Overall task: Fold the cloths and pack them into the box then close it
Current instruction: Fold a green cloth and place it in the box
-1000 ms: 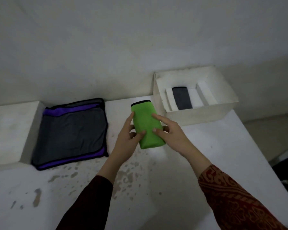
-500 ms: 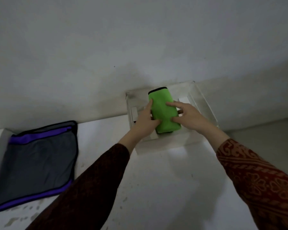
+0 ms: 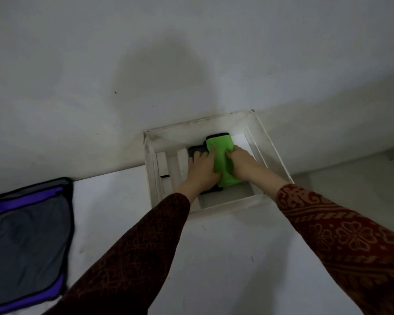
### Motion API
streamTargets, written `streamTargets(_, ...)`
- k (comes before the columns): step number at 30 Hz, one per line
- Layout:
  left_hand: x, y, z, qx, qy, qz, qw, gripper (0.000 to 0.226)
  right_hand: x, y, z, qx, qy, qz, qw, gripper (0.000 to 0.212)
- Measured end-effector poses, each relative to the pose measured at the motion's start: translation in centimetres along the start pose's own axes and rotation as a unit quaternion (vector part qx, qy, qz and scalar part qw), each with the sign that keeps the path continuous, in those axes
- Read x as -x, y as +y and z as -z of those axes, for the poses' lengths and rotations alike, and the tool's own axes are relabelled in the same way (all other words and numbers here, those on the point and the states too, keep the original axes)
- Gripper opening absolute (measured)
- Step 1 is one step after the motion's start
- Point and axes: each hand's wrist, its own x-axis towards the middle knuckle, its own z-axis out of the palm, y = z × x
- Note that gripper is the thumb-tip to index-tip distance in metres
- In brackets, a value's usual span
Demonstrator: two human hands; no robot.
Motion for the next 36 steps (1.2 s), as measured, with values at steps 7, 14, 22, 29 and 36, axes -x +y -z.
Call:
streamTargets(7,-0.8,-3.4,-0.3,-0.143,-0.116,-0.036,0.982,0.096,0.6,-0.6,0.2,0.143,0.04,-0.002,0.989,0.058)
streamTargets(14,-1.2,-3.8,-0.3,-0.268,-0.161,-0.013,0.95,0.11,-2.0,-1.8,-0.7,0.221,-0.076,0.065,0.97,0.093)
streamTargets(22,-0.9,-3.1,-1.2,-0.282,-0.125,0.016,0.951,0.107,-3.9,-1.4,-1.4,0.19,-0.101,-0.01,0.976,0.131)
streamTargets(29,-0.7,-3.4,-1.0,-0.245,-0.126,0.007,0.961,0.106,-4.0,-1.7,-1.6,0.183,-0.102,-0.015,0.978,0.111)
streamTargets(36,3.0,-3.4,3.1,-0.181,-0.088,-0.02,0.979,0.083,-0.6,-3.6,0.2,0.123,-0.112,-0.005,0.986,0.102)
